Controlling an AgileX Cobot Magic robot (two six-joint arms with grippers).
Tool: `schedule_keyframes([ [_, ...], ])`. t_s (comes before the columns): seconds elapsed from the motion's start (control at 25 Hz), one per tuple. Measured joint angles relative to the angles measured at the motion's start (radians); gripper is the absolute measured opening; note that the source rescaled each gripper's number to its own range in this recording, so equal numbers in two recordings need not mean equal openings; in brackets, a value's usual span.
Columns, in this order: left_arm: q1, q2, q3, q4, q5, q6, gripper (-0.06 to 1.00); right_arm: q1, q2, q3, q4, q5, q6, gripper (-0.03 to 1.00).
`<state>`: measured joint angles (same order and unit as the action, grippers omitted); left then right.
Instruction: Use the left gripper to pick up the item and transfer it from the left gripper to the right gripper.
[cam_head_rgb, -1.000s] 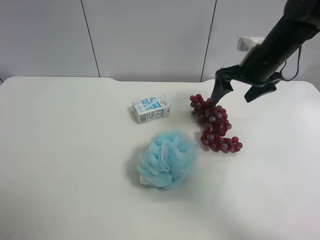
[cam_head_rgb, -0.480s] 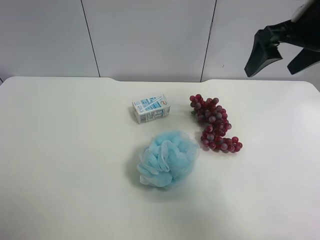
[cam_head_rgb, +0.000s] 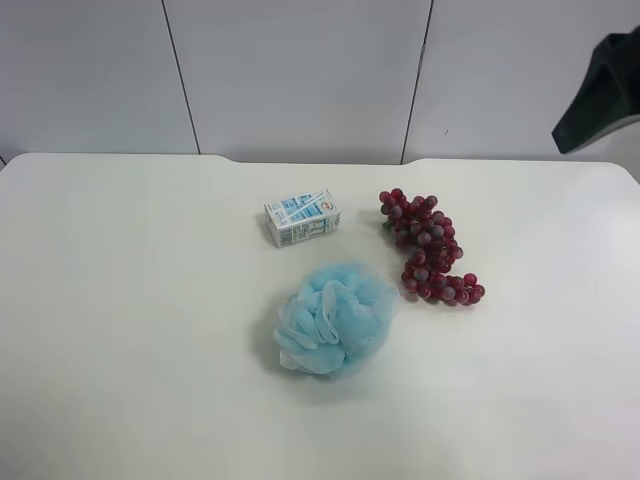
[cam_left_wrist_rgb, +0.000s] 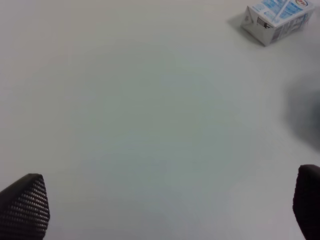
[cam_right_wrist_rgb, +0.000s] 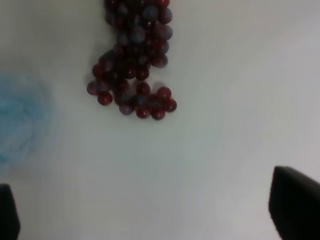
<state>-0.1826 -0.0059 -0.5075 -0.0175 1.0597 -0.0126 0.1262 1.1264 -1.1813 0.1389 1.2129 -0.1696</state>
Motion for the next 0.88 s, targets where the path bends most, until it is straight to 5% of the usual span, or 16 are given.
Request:
schedule_keyframes([
  [0.6,0.000,0.000,0.000,0.000,0.000,0.000,1.00,0.000,-0.668,0.512,-0.060,-0.024,0.042,1.00],
  [0.88,0.000,0.000,0.000,0.000,0.000,0.000,1.00,0.000,-0.930,0.620,-0.061,-0.079,0.045,1.00],
])
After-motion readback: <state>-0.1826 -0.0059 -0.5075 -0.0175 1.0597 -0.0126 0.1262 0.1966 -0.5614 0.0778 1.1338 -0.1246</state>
